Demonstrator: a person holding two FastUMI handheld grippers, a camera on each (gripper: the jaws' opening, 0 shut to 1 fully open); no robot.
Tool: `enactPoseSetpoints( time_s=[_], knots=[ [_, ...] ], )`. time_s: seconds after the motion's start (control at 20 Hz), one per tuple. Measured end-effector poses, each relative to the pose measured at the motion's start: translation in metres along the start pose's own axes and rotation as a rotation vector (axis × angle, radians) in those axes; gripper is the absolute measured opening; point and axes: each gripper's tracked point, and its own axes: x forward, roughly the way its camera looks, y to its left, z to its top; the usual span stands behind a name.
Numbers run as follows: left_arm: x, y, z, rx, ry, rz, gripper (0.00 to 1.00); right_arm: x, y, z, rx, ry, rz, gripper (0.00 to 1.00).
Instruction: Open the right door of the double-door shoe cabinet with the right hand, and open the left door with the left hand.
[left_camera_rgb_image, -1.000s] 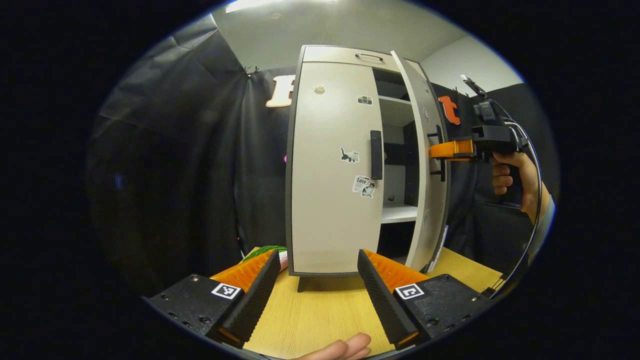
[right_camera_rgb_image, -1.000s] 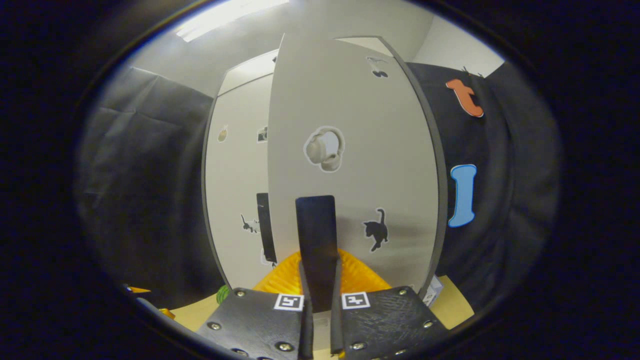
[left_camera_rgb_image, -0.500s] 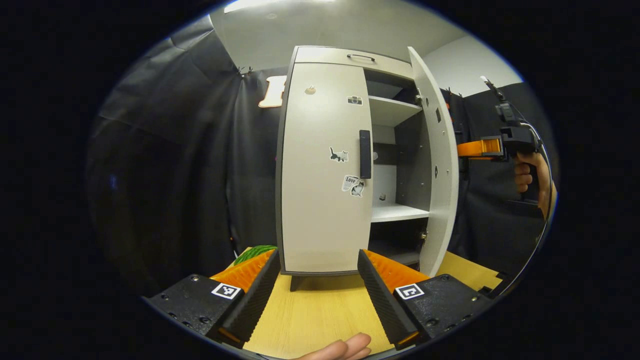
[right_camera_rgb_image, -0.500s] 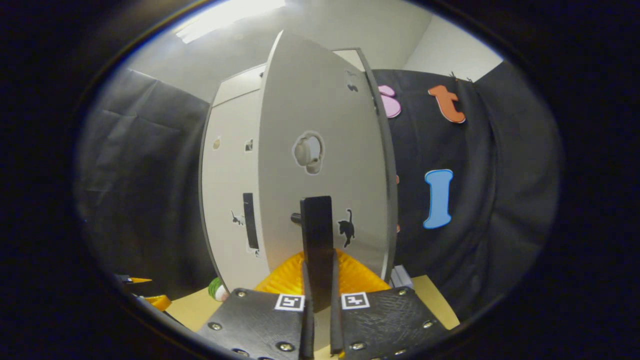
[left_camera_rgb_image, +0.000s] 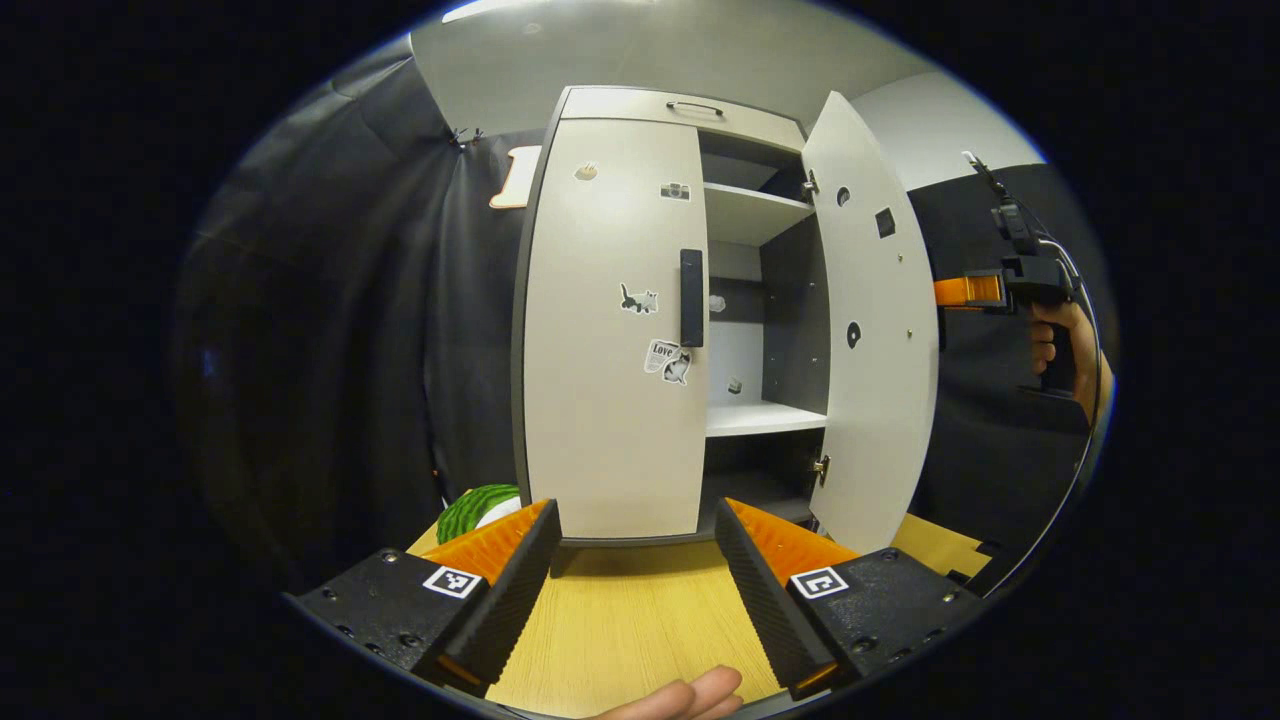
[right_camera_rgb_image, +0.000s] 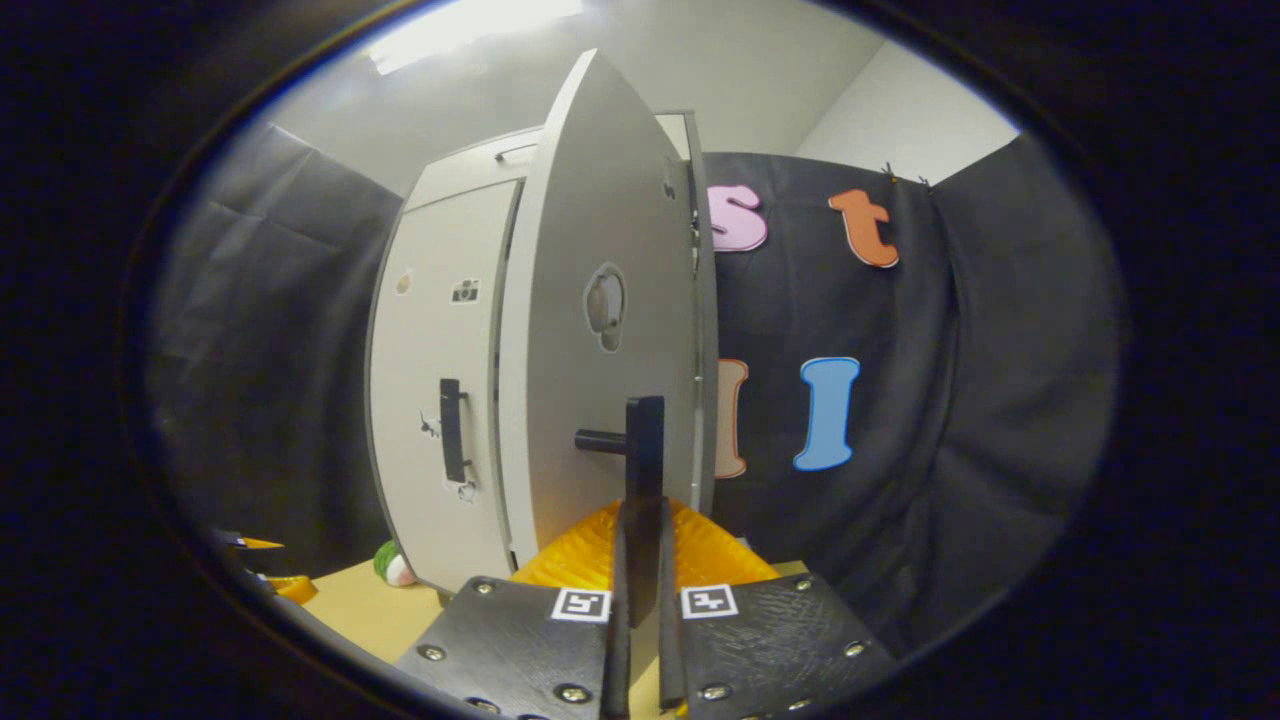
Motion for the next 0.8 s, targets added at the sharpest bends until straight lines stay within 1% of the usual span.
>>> enactPoseSetpoints(
  time_s=[0.05,0.1,0.15,0.2,0.25,0.3,0.35,0.4,0.45,0.5,0.55,0.6,0.65,0.75,0.8],
  knots=[
    [0.001,0.001,-0.001,-0.005,0.004,0.005,0.96,0.002,-0.014,0.001,0.009,-0.003,-0.028,0.11],
    [0.003,0.002,-0.002,-0.008,0.009,0.009,0.96,0.0,-0.033,0.002,0.017,-0.015,-0.079,0.12],
    [0.004,0.002,-0.003,-0.008,0.012,0.01,0.96,0.024,-0.052,0.003,0.04,-0.026,-0.1,0.06],
    [0.007,0.004,-0.005,-0.009,0.019,0.015,0.96,0.007,-0.051,0.0,0.091,-0.015,-0.035,0.0],
    [0.009,0.006,-0.005,-0.01,0.025,0.021,0.96,0.004,-0.05,0.001,0.155,-0.021,0.009,0.0],
    [0.011,0.006,-0.006,-0.01,0.027,0.024,0.97,0.001,-0.047,0.0,0.2,-0.025,0.03,0.0],
    [0.013,0.006,-0.007,-0.006,0.035,0.026,0.97,0.002,-0.046,0.0,0.215,-0.025,0.031,0.01],
    [0.015,0.006,-0.006,0.002,0.04,0.031,1.0,0.001,-0.049,0.0,0.201,-0.028,0.022,0.01],
    [0.017,0.007,-0.006,0.011,0.043,0.034,0.96,0.0,-0.05,-0.001,0.181,-0.032,0.013,0.01],
    [0.02,0.008,-0.003,0.018,0.043,0.038,0.97,-0.002,-0.049,0.0,0.16,-0.036,0.005,0.04],
    [0.022,0.008,-0.002,0.02,0.039,0.041,0.94,-0.003,-0.052,0.0,0.134,-0.031,-0.011,0.05],
    [0.023,0.008,0.0,0.022,0.038,0.041,0.96,-0.009,-0.055,0.004,0.109,-0.045,-0.03,0.05],
    [0.023,0.007,0.001,0.022,0.036,0.039,0.96,-0.011,-0.056,0.008,0.091,-0.063,-0.029,0.1],
    [0.024,0.005,0.005,0.018,0.032,0.031,0.96,-0.034,-0.05,0.009,0.088,-0.086,-0.022,0.31],
    [0.024,0.004,0.005,0.019,0.033,0.027,0.96,-0.042,-0.047,0.007,0.082,-0.099,-0.019,0.32]
  ],
)
